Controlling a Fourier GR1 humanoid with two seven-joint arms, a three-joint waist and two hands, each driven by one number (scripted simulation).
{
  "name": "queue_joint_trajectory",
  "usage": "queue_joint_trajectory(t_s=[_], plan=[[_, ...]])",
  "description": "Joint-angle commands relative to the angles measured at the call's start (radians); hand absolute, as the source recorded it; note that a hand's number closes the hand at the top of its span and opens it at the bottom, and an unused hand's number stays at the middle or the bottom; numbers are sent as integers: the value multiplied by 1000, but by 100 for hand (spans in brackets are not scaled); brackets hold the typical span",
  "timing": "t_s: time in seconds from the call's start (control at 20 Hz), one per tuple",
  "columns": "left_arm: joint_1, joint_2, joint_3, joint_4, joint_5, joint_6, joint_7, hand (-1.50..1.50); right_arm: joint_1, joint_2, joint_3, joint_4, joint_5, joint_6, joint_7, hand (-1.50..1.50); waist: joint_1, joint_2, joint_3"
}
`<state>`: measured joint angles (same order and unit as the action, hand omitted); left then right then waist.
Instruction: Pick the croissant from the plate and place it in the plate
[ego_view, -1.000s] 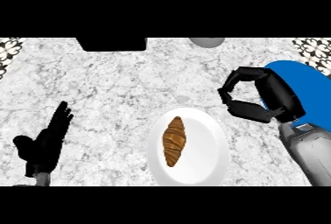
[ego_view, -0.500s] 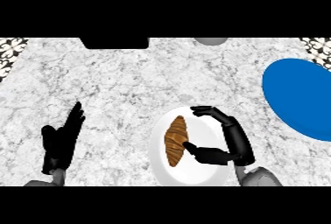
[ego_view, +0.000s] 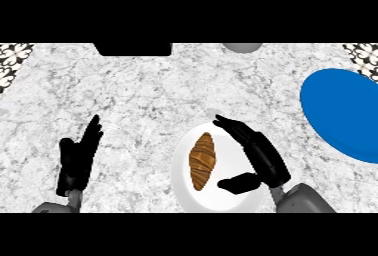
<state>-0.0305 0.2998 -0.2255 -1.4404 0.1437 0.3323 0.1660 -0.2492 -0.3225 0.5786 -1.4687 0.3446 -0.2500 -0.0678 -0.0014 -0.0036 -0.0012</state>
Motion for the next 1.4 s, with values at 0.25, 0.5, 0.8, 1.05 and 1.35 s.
queue_joint_trajectory(t_s=[0.25, 0.5, 0.8, 1.05, 1.35], plan=[[-28, 6, 19, 17, -7, -22, 20, 0, -164, -52, 100, -134, 115, 333, 476, -150, 0, -1, -1], [40, -19, -6, -42, -16, -27, 0, 0, -227, 12, 96, -51, 60, 494, 577, -150, 14, 2, 1], [-56, -64, 32, 42, -71, -26, 24, 0, -166, 59, 37, -35, 137, 550, 541, -150, 1, 4, 1], [23, -52, 82, -11, -72, -69, -13, 0, -166, 167, 24, 34, 221, 579, 531, -150, 5, 3, 1], [-38, -90, 120, 54, -79, -102, -6, 0, -180, 191, -45, 150, 290, 604, 409, -150, 4, 4, 1]])
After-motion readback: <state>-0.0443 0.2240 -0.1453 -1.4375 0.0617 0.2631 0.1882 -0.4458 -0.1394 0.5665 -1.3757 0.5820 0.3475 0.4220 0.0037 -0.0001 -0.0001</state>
